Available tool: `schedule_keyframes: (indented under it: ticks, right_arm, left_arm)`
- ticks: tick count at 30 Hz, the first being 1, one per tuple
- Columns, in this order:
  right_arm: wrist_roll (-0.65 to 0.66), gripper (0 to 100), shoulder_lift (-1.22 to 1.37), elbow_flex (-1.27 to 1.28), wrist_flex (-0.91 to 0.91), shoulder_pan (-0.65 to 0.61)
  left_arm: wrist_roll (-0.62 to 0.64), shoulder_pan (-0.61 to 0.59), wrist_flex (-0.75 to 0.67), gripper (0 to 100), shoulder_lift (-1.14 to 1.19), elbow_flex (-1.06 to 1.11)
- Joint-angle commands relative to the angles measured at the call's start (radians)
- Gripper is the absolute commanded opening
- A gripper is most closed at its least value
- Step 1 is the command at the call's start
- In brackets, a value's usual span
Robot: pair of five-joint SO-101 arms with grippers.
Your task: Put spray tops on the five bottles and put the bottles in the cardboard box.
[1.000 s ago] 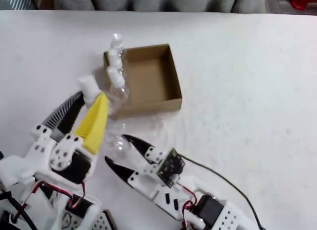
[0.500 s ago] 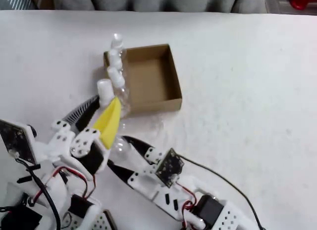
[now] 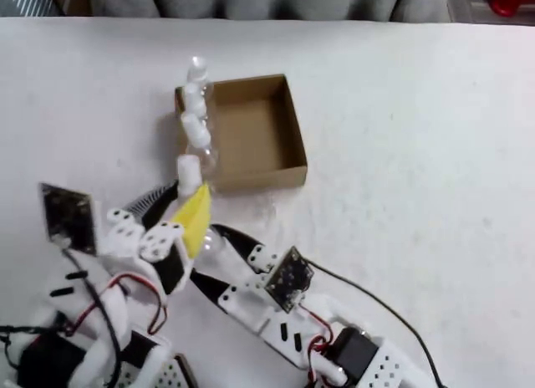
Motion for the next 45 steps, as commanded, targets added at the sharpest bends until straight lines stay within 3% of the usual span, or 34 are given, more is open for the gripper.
schedule_keyframes:
  ticks: [1,7,13,40,42,45]
  right_arm:
    - [0.006,1.6,-0.013,0.009,-0.008,0.016]
    - [0.005,1.6,-0.013,0.009,-0.008,0.016]
    - [0.005,1.6,-0.013,0.009,-0.008,0.016]
    - [0.005,1.6,-0.013,0.009,-0.038,0.074]
    - [0.005,1.6,-0.013,0.009,-0.038,0.074]
    - [0.005,1.6,-0.013,0.009,-0.033,0.074]
  left_arm:
    - [-0.023,0.01,-0.006,2,-0.013,0.011]
    - [-0.031,0.015,0.074,2,-0.199,0.029]
    - [-0.032,0.016,0.029,2,-0.351,0.255]
    - [-0.1,0.087,0.107,3,-0.348,0.259]
    - [-0.097,0.074,0.106,6,-0.348,0.258]
    - [-0.094,0.022,0.115,19,-0.348,0.256]
